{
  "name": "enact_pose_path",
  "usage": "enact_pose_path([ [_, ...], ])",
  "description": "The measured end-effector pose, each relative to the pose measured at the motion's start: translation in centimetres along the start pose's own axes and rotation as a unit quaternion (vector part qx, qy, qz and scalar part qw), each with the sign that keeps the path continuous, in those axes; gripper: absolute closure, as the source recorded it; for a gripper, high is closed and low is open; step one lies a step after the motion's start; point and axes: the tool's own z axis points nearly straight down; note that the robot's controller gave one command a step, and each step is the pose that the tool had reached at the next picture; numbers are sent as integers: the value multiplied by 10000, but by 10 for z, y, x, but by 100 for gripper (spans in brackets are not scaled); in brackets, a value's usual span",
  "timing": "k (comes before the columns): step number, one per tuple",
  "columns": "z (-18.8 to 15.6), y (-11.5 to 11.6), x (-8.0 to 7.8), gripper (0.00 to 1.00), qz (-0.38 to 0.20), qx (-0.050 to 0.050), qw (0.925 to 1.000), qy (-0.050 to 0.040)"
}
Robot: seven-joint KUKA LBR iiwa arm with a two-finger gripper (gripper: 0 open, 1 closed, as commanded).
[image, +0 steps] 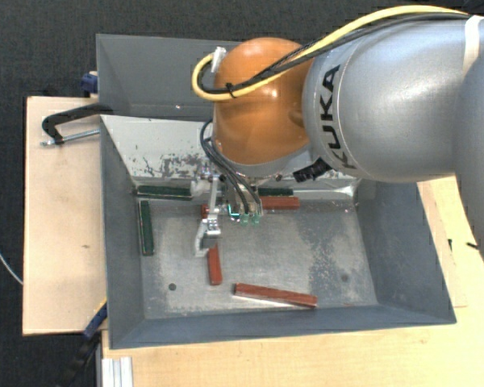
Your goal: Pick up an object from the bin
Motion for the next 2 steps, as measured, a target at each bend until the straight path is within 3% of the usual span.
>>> enact_pose_path([
  [1,-5,-1,-2,0,12,-9,10000,-44],
  [2,12,-21,-15,0,-749,-19,9972,-65],
])
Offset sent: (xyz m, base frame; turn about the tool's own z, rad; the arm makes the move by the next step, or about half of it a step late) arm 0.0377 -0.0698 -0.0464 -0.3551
